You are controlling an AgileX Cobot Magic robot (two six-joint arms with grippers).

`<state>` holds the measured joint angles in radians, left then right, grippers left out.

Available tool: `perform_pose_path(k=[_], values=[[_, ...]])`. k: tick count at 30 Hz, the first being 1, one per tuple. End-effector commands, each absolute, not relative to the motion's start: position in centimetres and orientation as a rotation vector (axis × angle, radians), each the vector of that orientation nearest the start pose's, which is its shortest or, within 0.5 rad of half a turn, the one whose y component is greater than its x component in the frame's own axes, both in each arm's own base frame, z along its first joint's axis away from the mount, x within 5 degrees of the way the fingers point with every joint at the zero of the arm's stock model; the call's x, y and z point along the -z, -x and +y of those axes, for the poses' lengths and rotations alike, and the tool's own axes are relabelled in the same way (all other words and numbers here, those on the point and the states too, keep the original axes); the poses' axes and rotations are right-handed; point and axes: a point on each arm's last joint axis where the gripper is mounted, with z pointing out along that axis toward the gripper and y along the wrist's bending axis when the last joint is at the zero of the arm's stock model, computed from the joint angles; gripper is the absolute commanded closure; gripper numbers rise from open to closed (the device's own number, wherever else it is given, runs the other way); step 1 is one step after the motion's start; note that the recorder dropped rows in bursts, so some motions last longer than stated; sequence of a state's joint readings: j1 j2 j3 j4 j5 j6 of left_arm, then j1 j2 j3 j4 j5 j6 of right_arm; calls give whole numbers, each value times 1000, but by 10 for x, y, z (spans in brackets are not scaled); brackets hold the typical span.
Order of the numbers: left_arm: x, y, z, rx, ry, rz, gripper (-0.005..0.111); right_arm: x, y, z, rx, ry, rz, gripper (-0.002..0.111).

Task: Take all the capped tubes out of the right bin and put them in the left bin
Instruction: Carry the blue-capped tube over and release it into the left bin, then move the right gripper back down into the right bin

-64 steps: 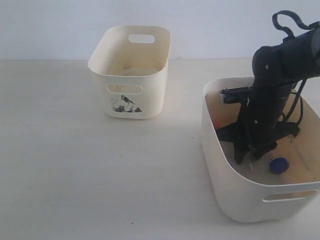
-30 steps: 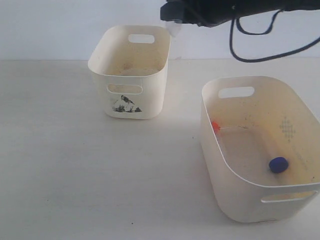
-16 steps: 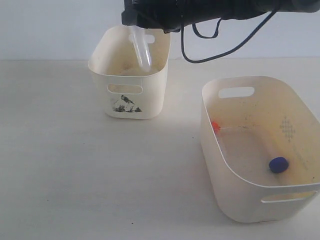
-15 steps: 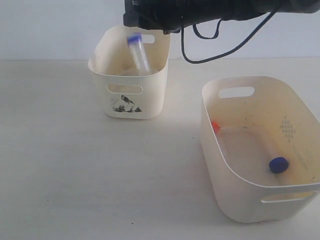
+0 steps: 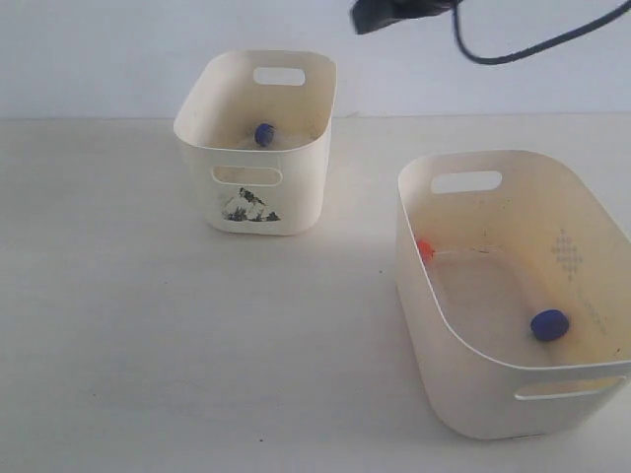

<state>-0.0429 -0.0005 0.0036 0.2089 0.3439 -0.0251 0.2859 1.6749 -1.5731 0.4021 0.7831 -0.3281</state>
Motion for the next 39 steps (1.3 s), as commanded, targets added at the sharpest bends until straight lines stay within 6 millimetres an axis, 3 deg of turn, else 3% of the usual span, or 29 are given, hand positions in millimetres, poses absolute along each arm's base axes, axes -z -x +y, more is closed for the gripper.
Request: perform_pose_path(k=[1,6,9,14,17,21,29,39], values=[[-183,-54,4,-144,-137,1814,102,-381,-321,85,-104,394,2511,109],[-183,-54,4,-144,-137,1814,102,-399,-294,64,-75,233,2592,109],[-183,-54,4,-144,-137,1814,102,-393,-281,61,-101,125,2623,109],[-183,-54,4,-144,-137,1814,102,-336,-271,59,-90,-54,2826,109],[-183,-54,4,-144,-137,1814,102,-300,-268,58,-55,-84,2953,109],[-183,-54,4,-144,-137,1814,102,-268,-267,59,-38,-99,3074,109],[-183,-54,4,-144,-137,1814,102,-235,-287,65,-37,-106,3096,109],[-183,-54,4,-144,-137,1814,102,-217,-302,69,-58,-108,3059,109]])
